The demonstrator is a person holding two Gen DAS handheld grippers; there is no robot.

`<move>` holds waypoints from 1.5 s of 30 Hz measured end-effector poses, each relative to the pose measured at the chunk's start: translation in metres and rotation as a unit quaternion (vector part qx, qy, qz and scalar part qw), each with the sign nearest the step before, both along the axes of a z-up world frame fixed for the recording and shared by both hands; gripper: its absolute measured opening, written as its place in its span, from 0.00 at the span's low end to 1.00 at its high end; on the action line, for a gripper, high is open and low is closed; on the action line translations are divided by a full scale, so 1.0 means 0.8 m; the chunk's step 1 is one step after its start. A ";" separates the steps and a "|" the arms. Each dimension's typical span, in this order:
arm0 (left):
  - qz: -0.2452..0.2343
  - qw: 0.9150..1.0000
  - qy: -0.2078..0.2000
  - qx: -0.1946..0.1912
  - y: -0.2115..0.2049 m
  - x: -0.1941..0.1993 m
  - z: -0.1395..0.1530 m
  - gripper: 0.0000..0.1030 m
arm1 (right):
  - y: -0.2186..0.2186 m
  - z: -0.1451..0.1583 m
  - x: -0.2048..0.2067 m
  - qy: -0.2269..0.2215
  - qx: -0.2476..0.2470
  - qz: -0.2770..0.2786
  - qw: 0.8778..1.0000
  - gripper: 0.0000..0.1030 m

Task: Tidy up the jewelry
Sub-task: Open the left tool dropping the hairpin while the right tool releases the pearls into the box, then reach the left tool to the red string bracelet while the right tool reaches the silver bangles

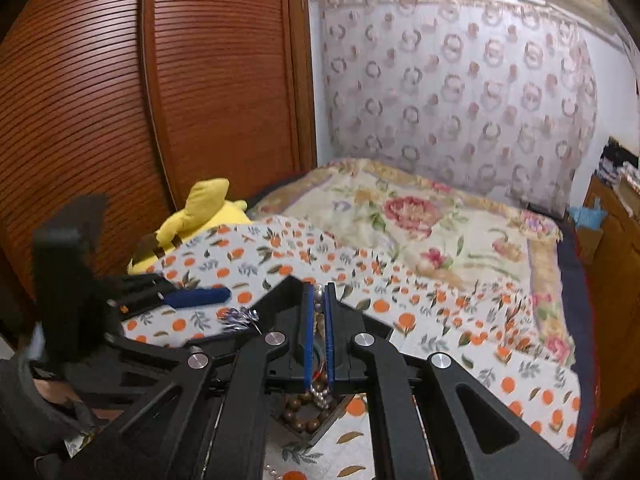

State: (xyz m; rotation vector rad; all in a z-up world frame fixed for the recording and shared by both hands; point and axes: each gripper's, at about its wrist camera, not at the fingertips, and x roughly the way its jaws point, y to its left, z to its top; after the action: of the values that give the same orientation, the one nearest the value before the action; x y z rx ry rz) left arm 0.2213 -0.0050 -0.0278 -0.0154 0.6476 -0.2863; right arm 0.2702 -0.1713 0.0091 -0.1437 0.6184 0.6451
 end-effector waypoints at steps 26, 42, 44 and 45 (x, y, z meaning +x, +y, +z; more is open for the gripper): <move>0.018 1.000 -0.013 0.003 0.053 -0.123 0.012 0.66 | -0.017 -0.037 -0.084 0.025 0.011 -0.016 1.000 0.31; 0.022 0.999 0.045 0.007 0.072 -0.202 -0.051 0.73 | 0.021 -0.127 -0.133 0.105 -0.023 0.028 0.994 0.13; 0.017 0.998 0.054 0.006 0.071 -0.202 -0.057 0.73 | 0.026 -0.133 -0.129 0.117 -0.030 0.028 0.992 0.12; 0.011 0.998 0.062 0.010 0.068 -0.202 -0.062 0.73 | 0.028 -0.134 -0.128 0.120 -0.032 0.030 0.992 0.12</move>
State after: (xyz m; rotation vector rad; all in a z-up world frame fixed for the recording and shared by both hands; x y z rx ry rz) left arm 0.0601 0.0497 -0.0772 -0.0205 0.7734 -0.2592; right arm 0.1682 -0.1487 -0.0980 -0.1454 0.8695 0.7059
